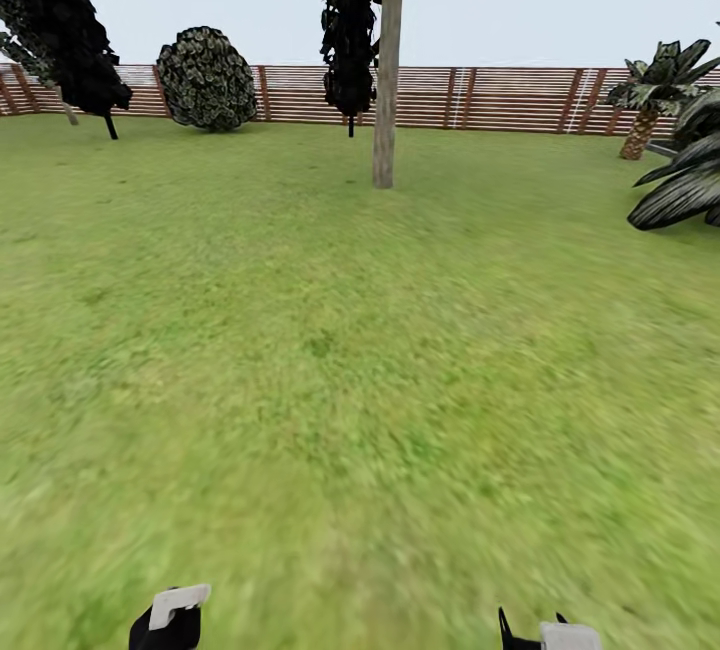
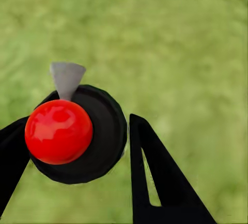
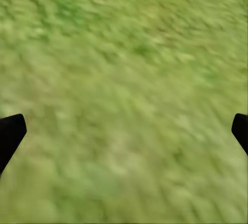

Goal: In the garden, pick up the pesticide atomizer on the floor and spray pesticide onto both trees until each tree trunk is fully covered.

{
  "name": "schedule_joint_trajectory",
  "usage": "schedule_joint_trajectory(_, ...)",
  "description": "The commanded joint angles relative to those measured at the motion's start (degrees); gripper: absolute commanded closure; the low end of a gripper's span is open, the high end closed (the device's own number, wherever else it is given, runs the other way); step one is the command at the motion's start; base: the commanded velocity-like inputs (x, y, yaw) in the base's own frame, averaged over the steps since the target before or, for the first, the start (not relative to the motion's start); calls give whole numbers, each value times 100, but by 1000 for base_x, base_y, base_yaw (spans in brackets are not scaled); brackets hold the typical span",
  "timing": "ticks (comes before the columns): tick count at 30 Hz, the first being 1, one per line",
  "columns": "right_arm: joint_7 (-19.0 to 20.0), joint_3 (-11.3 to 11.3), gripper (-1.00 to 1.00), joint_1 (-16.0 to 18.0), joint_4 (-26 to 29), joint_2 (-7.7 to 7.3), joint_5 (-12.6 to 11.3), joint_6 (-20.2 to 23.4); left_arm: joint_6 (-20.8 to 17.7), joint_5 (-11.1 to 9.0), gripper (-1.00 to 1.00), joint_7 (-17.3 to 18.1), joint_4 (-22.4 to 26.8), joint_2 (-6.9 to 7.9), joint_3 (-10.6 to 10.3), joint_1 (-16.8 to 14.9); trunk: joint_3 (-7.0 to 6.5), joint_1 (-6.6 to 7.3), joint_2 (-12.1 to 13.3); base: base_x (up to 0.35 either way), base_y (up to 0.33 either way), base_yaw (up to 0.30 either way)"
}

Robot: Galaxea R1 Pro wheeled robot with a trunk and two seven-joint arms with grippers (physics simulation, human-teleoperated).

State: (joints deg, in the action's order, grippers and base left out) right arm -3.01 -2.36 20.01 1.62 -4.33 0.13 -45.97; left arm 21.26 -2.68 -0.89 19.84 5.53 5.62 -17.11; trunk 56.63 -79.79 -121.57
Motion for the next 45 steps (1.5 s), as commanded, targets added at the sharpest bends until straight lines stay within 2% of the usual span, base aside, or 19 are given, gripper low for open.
schedule_joint_trajectory(1,2,-19,-100,3,-4,0,4,-17,19,-28,100,-8,-2,1,-9,-3,5,-3,-1,340,0,0)
schedule_joint_trajectory(45,2,-19,-100,3,-4,-1,4,-15,21,-31,100,-8,9,18,0,-3,5,-3,-1,340,0,0)
